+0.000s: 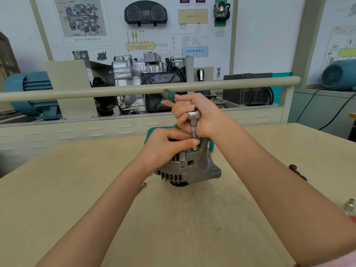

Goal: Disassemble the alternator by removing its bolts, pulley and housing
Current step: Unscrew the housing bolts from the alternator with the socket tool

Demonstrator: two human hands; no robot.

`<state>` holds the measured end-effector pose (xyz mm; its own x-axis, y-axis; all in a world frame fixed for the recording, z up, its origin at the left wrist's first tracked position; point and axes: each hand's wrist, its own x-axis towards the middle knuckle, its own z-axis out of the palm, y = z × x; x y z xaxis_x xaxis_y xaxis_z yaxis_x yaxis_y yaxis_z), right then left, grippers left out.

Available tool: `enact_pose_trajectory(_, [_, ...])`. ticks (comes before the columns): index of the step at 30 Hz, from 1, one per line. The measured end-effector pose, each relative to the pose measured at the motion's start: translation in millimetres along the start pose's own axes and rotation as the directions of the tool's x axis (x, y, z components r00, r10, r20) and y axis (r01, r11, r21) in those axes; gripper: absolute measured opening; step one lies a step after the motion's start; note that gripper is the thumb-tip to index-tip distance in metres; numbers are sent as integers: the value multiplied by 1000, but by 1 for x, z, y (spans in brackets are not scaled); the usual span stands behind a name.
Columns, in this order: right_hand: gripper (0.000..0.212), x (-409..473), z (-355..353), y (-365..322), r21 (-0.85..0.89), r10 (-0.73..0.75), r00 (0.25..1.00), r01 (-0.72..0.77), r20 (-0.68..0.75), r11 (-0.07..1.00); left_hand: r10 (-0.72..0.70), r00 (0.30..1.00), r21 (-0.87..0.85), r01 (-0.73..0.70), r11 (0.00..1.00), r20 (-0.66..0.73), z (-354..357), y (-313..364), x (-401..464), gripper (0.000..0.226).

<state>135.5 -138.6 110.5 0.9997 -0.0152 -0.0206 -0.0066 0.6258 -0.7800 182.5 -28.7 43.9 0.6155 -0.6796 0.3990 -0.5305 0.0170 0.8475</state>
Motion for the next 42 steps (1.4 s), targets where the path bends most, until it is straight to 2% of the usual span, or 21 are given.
enact_pose_trajectory(1, [26, 1, 3, 3, 34, -121, 987, 126, -110, 991, 0, 1000, 14, 0, 1000, -13, 1, 0, 0, 8])
enact_pose_trajectory(2, [25, 3, 5, 6, 57, -254, 933, 277, -255, 959, 1, 1000, 28, 0, 1000, -29, 2, -1, 0, 8])
enact_pose_trajectory(4, [16, 9, 6, 10, 57, -451, 730, 553, -514, 831, 5, 998, 57, -2, 998, -61, 3, -1, 1, 8])
enact_pose_trajectory(5, [12, 11, 6, 9, 79, -470, 685, 607, -557, 790, 3, 998, 70, 2, 998, -68, 4, 0, 1, 9])
enact_pose_trajectory(6, [13, 10, 4, 7, 103, -445, 703, 589, -555, 802, -4, 997, 82, 10, 997, -71, 6, 0, 1, 8])
enact_pose_trajectory(7, [17, 9, 1, 5, 113, -384, 765, 506, -516, 855, -14, 997, 92, 21, 996, -74, 7, 1, 1, 6])
enact_pose_trajectory(9, [23, 4, -3, -2, 131, -195, 916, 254, -350, 958, -18, 996, 145, 30, 989, -87, 9, 0, 2, 11])
enact_pose_trajectory(10, [23, 3, -4, -5, 107, -95, 959, 128, -268, 986, -15, 996, 175, 30, 984, -84, 9, 0, 2, 12])
enact_pose_trajectory(13, [29, 9, -6, -8, -28, 119, 991, -121, -68, 992, -21, 999, 133, 25, 991, -30, 4, 1, 1, 6])
enact_pose_trajectory(16, [31, 11, -8, -10, -26, 265, 960, -263, 92, 964, -34, 999, 44, 33, 998, 14, 1, 1, 0, 6])
enact_pose_trajectory(19, [33, 7, -10, -10, 35, 282, 942, -293, 182, 955, -21, 1000, 41, 22, 999, -19, 3, 0, -1, 5])
enact_pose_trajectory(21, [30, 5, -10, -8, 78, 224, 958, -240, 177, 968, -11, 999, 31, 13, 999, -46, 4, -1, -1, 6])
enact_pose_trajectory(27, [22, -6, -2, 0, 60, -39, 999, 42, -38, 997, 9, 997, 29, -6, 1000, -77, 6, -1, -3, 6])
enact_pose_trajectory(29, [18, -2, 8, 10, 13, -263, 931, 275, -255, 961, -3, 995, 34, 6, 999, -95, 6, 0, -4, 5])
enact_pose_trajectory(31, [15, 5, 14, 19, -127, -552, 680, 570, -483, 812, -18, 991, 66, 27, 997, -132, 7, 0, -3, 6])
enact_pose_trajectory(32, [15, 9, 14, 23, -188, -631, 561, 649, -536, 737, -25, 988, 101, 41, 994, -154, 10, 0, -2, 8])
enact_pose_trajectory(33, [15, 11, 13, 24, -197, -651, 515, 680, -557, 707, -26, 985, 141, 51, 989, -171, 12, 0, -2, 6])
enact_pose_trajectory(34, [14, 12, 12, 24, -170, -628, 539, 668, -561, 725, -22, 984, 170, 53, 984, -178, 14, 0, -1, 4])
enact_pose_trajectory(37, [18, 10, 8, 15, -50, -434, 756, 473, -491, 880, -21, 989, 173, 46, 984, -146, 15, 3, -1, 10])
enact_pose_trajectory(39, [23, 8, 4, 8, 18, -275, 885, 303, -376, 953, -36, 993, 157, 54, 986, -116, 12, 3, -1, 14])
enact_pose_trajectory(42, [20, 8, 0, 1, 10, -48, 985, 51, -168, 999, -65, 996, 79, 70, 994, -59, 6, 4, -3, 7])
